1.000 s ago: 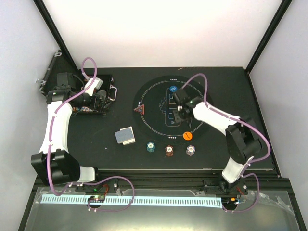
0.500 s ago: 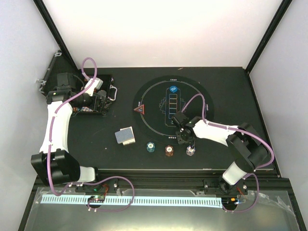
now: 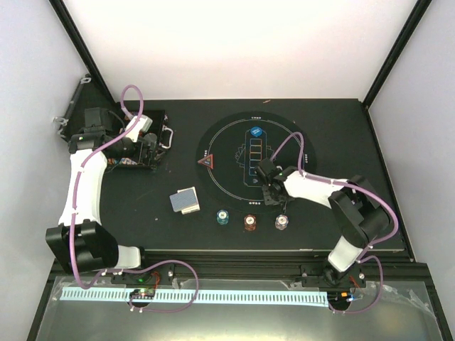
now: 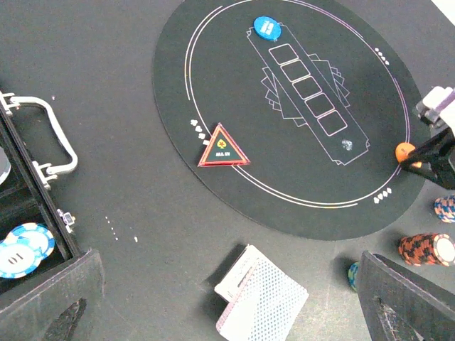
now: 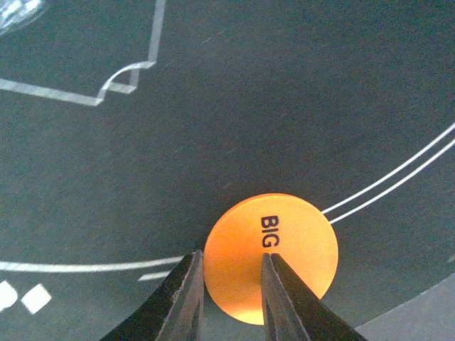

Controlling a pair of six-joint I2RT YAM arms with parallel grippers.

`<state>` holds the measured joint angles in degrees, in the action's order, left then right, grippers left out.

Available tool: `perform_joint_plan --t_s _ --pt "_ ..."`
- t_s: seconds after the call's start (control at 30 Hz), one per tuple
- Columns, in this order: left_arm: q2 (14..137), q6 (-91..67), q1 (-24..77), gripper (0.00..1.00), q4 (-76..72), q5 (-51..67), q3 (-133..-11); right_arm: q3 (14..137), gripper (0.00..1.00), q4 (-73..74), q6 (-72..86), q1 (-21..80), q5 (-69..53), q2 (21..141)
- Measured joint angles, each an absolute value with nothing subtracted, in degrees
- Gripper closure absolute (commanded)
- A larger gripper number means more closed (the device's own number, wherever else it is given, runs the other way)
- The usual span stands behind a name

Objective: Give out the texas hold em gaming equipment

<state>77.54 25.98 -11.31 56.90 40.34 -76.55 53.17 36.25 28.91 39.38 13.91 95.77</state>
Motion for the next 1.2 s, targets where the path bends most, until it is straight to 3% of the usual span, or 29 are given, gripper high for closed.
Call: perform_joint_plan --t_s 0.33,0.6,0.77,1.0,1.2 --pt "78.65 28.23 -11.31 0.01 58.13 40.36 -76.55 54.08 0.72 35.62 29.04 33.61 16.58 97.03" --pt "78.87 28.77 -11.31 0.01 58.65 40.32 -76.55 60.25 0.33 39.72 28.38 35.83 17.89 96.33" --pt "78.87 27.66 -11.31 0.01 58.02 38.81 -75.79 69.63 0.19 41.89 27.68 44.77 15.25 94.83" --pt "78.72 26.26 -11.33 0.01 56.97 36.60 -72.44 77.25 0.15 42.89 27.07 59.37 7.25 96.47" --pt "77.71 25.71 -11.70 0.01 56.34 35.79 -72.14 79.05 0.17 43.83 26.63 64.18 3.16 103.28"
